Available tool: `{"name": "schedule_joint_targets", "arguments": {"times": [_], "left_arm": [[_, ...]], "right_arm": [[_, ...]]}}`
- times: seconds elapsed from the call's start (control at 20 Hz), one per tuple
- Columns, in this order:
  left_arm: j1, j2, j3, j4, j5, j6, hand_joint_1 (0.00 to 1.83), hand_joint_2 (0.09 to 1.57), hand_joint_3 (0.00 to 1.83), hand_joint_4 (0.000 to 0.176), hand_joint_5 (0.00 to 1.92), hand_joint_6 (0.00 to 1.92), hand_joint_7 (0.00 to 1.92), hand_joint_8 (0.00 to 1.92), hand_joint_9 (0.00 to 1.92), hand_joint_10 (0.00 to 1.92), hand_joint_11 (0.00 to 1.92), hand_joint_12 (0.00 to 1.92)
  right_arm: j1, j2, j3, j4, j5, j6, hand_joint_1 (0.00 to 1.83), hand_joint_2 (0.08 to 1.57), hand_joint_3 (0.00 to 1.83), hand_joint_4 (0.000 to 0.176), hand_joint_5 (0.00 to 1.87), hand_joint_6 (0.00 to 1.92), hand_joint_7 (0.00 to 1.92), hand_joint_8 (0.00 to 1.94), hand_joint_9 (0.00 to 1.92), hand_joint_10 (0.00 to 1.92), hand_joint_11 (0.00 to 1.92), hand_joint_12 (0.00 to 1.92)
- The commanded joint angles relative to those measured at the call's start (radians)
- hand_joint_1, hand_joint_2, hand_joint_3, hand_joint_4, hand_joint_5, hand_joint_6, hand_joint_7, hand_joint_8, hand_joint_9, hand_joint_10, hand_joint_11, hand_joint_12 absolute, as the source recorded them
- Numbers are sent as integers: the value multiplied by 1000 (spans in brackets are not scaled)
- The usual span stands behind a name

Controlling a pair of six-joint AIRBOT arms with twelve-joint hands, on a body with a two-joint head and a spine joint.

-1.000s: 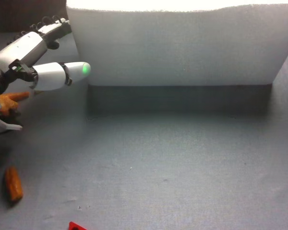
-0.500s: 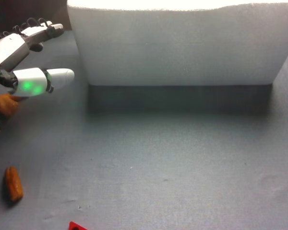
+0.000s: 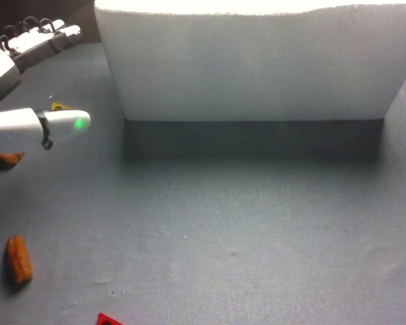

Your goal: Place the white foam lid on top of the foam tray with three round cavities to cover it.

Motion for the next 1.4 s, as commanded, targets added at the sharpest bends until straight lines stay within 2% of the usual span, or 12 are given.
{"name": "schedule_joint_targets", "arguments": {"times": [0.0,0.05,0.1,0.25,0.55,0.7,0.8,0.9,1.15,1.2,1.25,1.35], "left_arm": [[2,14,-8,-3,-139,1,538,1135,0,0,116,1,4,3,1,0,0,0],[9,19,-20,8,-150,1,538,1135,0,0,116,1,4,3,1,0,0,0],[12,24,-31,19,-157,1,550,1139,0,0,125,5,24,11,15,6,0,0],[15,34,-61,70,-183,-13,510,1138,0,0,93,0,1,0,0,0,0,0],[7,34,-96,155,-210,-51,472,1140,2,0,70,0,0,0,0,0,0,0],[-11,20,-101,201,-211,-74,415,1162,9,0,55,0,0,0,0,0,0,0],[-28,7,-99,232,-202,-90,394,1163,8,0,56,0,0,0,0,0,0,0],[-45,-11,-88,262,-187,-110,401,1168,9,0,55,0,0,0,0,0,0,0],[-84,-43,-66,309,-173,-142,401,1192,14,0,77,7,5,2,20,8,24,11],[-86,-45,-65,313,-173,-145,401,1195,14,0,80,8,15,6,40,17,54,28],[-90,-48,-65,320,-173,-152,400,1199,0,0,85,3,19,4,51,12,10,252],[-96,-52,-64,330,-170,-156,402,1197,0,0,80,2,10,0,33,2,0,369]], "right_arm": [[-13,19,-10,4,163,9,361,1228,0,0,0,0,0,0,0,0,0,198],[-36,24,-24,-5,189,21,361,1228,0,0,0,0,0,0,0,0,0,198],[-55,26,-35,-15,208,33,351,1191,0,0,0,0,0,0,0,0,0,39],[-91,33,-65,-79,238,68,453,1218,5,0,0,0,0,0,0,0,0,0],[-91,22,-88,-209,239,115,440,1273,20,0,0,0,0,0,0,0,0,0],[-85,13,-91,-253,239,136,370,1252,7,0,0,0,0,0,0,0,0,0],[-77,6,-90,-268,239,142,377,1218,0,0,0,0,0,0,0,0,0,0],[-70,-1,-86,-277,243,147,301,1183,0,0,0,0,0,0,0,0,1,0],[-51,-20,-71,-294,253,158,271,1169,0,0,0,0,0,0,0,0,0,0],[-48,-22,-70,-297,253,158,265,1152,0,0,0,0,0,0,0,0,0,0],[-45,-24,-69,-301,253,161,273,1158,0,0,0,0,0,0,0,0,0,0],[-44,-26,-68,-305,253,163,332,1175,0,0,0,0,0,0,0,0,0,0]]}}
